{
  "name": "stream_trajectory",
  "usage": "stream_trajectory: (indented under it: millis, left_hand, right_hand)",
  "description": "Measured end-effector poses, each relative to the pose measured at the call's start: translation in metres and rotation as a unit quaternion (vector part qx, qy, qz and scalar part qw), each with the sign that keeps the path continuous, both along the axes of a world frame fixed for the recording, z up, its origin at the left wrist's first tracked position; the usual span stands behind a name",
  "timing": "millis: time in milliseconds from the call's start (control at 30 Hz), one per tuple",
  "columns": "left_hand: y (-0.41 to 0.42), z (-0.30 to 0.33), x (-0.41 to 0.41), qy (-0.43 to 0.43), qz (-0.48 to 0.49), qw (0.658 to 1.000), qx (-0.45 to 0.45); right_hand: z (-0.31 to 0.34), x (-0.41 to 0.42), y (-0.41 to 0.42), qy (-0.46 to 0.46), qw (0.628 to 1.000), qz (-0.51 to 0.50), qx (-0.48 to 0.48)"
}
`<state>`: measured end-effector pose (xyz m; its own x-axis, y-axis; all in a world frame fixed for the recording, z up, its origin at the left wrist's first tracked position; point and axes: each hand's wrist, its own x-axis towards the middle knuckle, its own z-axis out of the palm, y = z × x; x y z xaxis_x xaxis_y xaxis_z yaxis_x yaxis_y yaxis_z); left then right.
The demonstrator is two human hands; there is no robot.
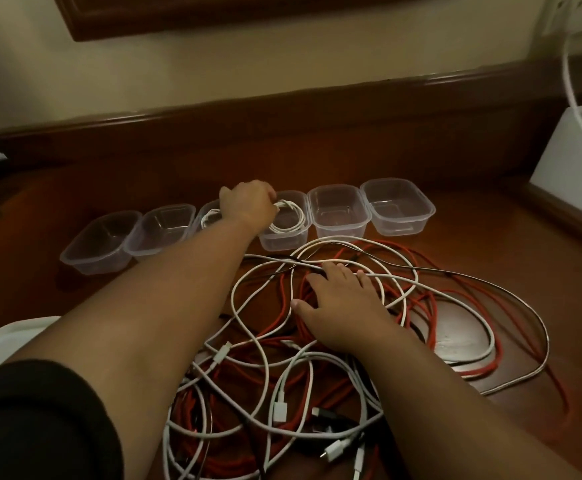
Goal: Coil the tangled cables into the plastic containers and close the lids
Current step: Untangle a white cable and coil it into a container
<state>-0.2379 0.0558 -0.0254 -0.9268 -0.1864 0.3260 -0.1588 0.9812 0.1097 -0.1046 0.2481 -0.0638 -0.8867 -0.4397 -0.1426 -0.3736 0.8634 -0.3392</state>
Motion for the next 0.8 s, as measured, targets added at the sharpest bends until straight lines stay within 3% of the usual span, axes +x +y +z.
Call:
stream_trajectory:
  millis: [100, 200, 400, 667, 800]
  left_hand:
    - [-0.002, -0.003, -0.007, -0.016, 0.0, 0.999, -0.045]
    - [-0.004, -0.001, -0.01, -0.021, -0.005, 0.999, -0.033]
    - [0.006, 0.014, 0.039, 0.009, -0.119, 0.977, 0.174]
    - [0.012, 0.028, 0.193, -0.173, -0.236, 0.954, 0.064]
    - [0.003, 0.016, 0.238, -0.194, -0.26, 0.945, -0.03]
  right_hand:
    - [0.0, -0.001, 0.0, 0.0, 1.0, 0.001, -0.001]
    - [-0.001, -0.001, 0.0, 0.002, 1.0, 0.001, -0.002]
    - [-0.004, -0.002, -0.001, 0.02, 1.0, -0.003, -0.019]
    - [-0.009, -0.004, 0.0, 0.05, 0.997, -0.027, -0.058]
    - [0.001, 0.005, -0.004, 0.06, 0.996, -0.038, -0.054]
